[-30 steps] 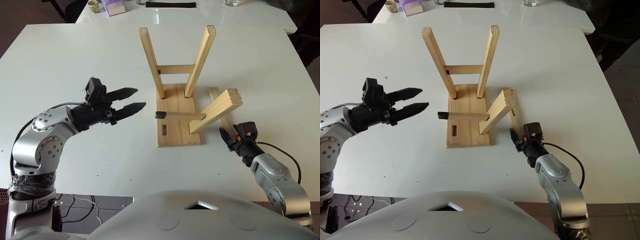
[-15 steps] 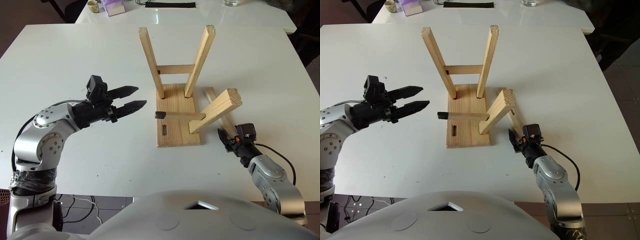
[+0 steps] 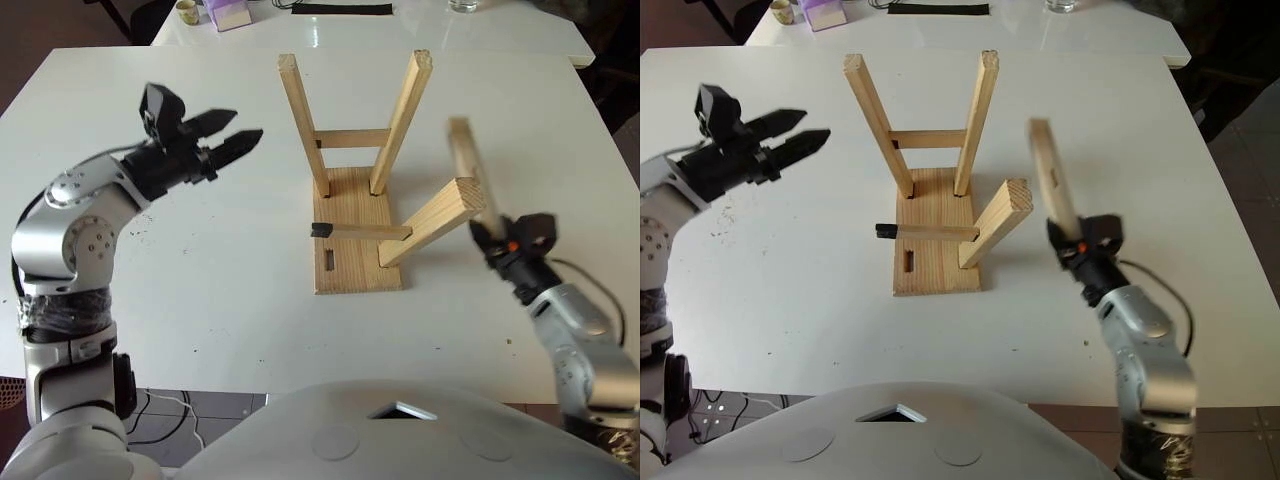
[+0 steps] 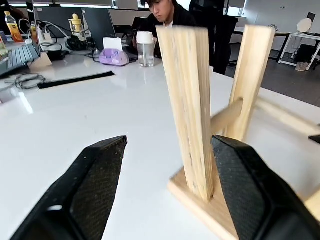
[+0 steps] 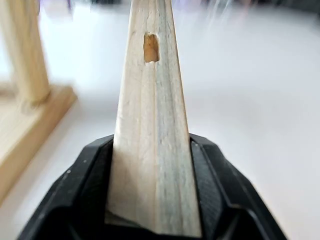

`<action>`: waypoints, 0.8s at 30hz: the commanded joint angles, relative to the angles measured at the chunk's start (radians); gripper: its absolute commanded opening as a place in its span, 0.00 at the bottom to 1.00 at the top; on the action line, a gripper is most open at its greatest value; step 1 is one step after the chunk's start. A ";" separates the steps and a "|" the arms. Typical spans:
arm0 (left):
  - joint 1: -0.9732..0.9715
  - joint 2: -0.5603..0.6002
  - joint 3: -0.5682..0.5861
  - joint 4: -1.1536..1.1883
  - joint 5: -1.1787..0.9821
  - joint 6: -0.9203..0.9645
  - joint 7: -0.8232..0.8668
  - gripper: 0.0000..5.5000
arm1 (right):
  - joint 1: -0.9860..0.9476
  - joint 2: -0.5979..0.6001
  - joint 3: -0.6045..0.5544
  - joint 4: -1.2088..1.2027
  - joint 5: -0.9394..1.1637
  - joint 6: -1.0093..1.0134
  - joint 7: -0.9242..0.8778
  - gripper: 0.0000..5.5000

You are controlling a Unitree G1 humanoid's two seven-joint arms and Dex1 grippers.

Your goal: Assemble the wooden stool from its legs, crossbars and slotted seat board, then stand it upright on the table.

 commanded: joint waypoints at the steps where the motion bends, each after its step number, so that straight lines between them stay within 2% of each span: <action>1: -0.111 -0.010 0.088 -0.055 -0.181 0.083 0.003 0.52 | -0.151 -0.097 -0.158 -0.041 0.169 0.013 0.067 0.37; 3: -0.144 0.002 0.088 -0.119 -0.278 0.131 -0.008 0.48 | -0.244 -0.149 -0.225 -0.083 0.383 0.074 0.098 0.37; 7: -0.237 -0.008 0.069 -0.213 -0.487 0.200 0.006 0.48 | -0.360 -0.307 -0.287 -0.123 0.814 0.168 0.169 0.37; 10: -0.330 -0.029 0.021 -0.211 -0.576 0.226 0.013 0.57 | -0.479 -0.415 -0.251 -0.082 1.027 0.221 0.194 0.37; 16: -0.417 -0.100 -0.034 -0.180 -0.651 0.228 0.079 0.72 | -0.654 -0.502 -0.105 -0.032 1.207 0.273 0.214 0.37; 19: -0.436 -0.116 -0.037 -0.170 -0.720 0.232 0.091 0.72 | -0.671 -0.533 -0.058 -0.044 1.233 0.295 0.247 0.37; 24: -0.428 -0.080 -0.020 -0.163 -0.760 0.242 0.060 0.72 | -0.654 -0.578 -0.048 -0.032 1.225 0.318 0.311 0.37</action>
